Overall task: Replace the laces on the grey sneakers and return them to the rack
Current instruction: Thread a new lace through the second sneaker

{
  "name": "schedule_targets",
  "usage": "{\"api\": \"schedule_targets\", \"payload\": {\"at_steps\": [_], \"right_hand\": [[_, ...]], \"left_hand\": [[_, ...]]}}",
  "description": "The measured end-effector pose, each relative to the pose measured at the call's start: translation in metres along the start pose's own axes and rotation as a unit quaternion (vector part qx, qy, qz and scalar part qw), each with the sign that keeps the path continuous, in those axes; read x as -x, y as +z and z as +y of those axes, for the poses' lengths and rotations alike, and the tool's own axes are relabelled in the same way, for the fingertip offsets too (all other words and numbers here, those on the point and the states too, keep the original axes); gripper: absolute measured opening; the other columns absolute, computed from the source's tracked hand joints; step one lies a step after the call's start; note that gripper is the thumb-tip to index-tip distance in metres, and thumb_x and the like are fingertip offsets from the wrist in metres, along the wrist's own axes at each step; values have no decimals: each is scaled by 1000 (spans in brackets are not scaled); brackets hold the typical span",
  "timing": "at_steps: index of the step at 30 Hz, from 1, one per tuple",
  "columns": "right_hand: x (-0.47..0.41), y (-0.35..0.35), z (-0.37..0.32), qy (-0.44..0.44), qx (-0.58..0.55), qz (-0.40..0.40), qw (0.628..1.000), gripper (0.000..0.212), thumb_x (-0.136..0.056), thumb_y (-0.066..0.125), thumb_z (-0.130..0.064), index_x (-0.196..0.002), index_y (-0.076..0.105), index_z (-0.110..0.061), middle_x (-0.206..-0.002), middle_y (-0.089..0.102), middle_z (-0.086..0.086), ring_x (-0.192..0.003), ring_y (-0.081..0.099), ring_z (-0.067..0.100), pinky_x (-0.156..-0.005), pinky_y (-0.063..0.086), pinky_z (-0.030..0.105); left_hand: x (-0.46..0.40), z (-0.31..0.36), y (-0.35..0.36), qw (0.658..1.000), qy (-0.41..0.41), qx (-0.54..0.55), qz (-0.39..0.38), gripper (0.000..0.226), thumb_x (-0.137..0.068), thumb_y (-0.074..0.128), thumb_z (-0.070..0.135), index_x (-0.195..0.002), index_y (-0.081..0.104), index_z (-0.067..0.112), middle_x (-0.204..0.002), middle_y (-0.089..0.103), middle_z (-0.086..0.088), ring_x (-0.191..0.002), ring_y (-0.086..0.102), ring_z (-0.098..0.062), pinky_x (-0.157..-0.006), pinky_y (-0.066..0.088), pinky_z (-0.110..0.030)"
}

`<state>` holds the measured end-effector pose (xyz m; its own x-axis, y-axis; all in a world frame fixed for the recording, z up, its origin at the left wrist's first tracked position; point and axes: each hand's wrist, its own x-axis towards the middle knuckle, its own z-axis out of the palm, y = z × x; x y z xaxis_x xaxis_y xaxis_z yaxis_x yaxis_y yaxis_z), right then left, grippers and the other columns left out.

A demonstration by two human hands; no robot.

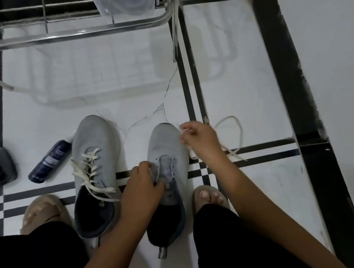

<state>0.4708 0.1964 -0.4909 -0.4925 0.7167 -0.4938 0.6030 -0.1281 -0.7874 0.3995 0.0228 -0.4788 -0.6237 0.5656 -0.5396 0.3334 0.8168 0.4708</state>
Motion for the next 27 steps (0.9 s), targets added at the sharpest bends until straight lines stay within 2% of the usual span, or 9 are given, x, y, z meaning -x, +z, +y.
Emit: {"api": "schedule_targets", "payload": {"at_steps": [2, 4, 6, 10, 13, 20, 27], "right_hand": [[12, 20, -3, -19, -3, -40, 999, 6, -88, 66, -16, -91, 70, -20, -73, 66, -8, -72, 66, 10, -78, 56, 29], [19, 32, 5, -43, 39, -55, 997, 6, -86, 69, -18, -87, 74, -15, -77, 69, -6, -76, 66, 9, -78, 53, 26], [25, 38, 16, -47, 76, -54, 995, 5, -85, 70, -17, -86, 75, -15, -82, 71, -5, -78, 65, 8, -77, 52, 23], [31, 39, 24, -18, 100, -36, 994, 4, -83, 72, -16, -80, 69, -19, -71, 63, -10, -65, 57, 0, -62, 44, 11], [30, 39, 22, -40, 148, -34, 988, 3, -83, 70, -15, -81, 72, -16, -74, 65, -7, -69, 59, 6, -67, 46, 19], [34, 42, 18, -59, 206, -41, 976, 6, -84, 68, -14, -79, 72, -14, -90, 62, 3, -84, 61, 19, -79, 50, 33], [36, 44, 13, -73, 281, -49, 956, 10, -88, 63, -15, -85, 71, -10, -96, 61, 6, -89, 59, 22, -76, 48, 33]], "left_hand": [[0, 6, 2, 1000, -3, -24, 13, 37, -87, 60, 39, -116, 48, 19, -117, 53, -2, -101, 58, -23, -79, 50, -38], [-4, 12, 4, 999, 3, -43, 33, 35, -88, 58, 43, -110, 49, 18, -110, 52, -1, -96, 57, -22, -73, 47, -36], [-11, 16, 4, 997, 9, -65, 42, 30, -89, 56, 42, -104, 50, 17, -104, 54, -1, -89, 57, -22, -69, 46, -35], [-24, 13, 2, 997, 23, -67, 44, 22, -91, 55, 34, -98, 64, 15, -91, 68, -2, -83, 62, -21, -71, 49, -33], [-24, 10, 0, 996, 49, -45, 53, 20, -91, 58, 31, -91, 71, 15, -84, 72, -1, -78, 64, -19, -69, 50, -32], [-20, 5, 2, 996, 50, -8, 71, 17, -89, 61, 28, -84, 72, 17, -76, 71, 3, -71, 64, -15, -68, 53, -36], [-14, 6, 4, 996, 45, 19, 81, 14, -88, 61, 24, -81, 71, 18, -73, 69, 4, -69, 63, -14, -66, 52, -33]]}}
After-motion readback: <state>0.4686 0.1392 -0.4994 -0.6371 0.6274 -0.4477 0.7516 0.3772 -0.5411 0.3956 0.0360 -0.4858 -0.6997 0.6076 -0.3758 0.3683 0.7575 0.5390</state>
